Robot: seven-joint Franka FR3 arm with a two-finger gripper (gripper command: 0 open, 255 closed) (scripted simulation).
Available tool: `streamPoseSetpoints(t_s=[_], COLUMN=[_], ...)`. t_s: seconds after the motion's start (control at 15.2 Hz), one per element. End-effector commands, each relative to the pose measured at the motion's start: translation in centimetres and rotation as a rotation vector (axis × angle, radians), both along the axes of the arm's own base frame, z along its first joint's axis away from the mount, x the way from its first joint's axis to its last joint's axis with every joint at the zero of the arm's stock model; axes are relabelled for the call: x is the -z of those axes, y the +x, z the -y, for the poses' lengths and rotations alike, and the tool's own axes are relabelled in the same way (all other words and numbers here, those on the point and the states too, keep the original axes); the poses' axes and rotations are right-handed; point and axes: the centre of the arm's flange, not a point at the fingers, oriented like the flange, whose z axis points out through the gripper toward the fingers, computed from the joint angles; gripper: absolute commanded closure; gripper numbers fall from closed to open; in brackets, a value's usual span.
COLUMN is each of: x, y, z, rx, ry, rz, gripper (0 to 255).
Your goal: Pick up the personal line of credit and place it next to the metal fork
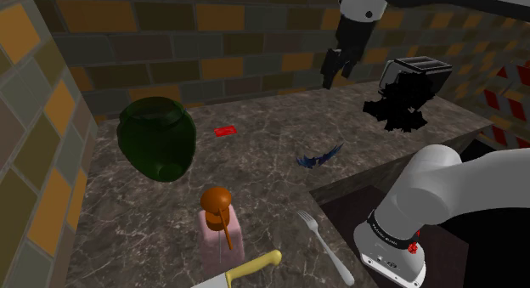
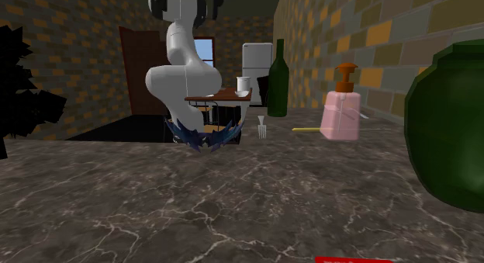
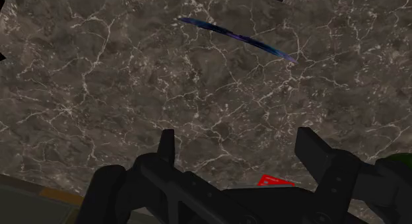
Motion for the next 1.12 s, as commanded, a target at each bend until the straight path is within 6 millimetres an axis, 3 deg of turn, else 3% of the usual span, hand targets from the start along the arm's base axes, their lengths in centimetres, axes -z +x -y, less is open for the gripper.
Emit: streamPoseSetpoints(t_s=[0.0,0.53,1.06], x=[0.0,7.3,14.3], y=[0.0,6.0,13.2], z=[0.0,3.5,4.7], rx=[0.0,-0.266,-0.531], ry=[0.0,0.082,0.164], rz=[0.0,0.083,0.167], gripper=[0,0,0])
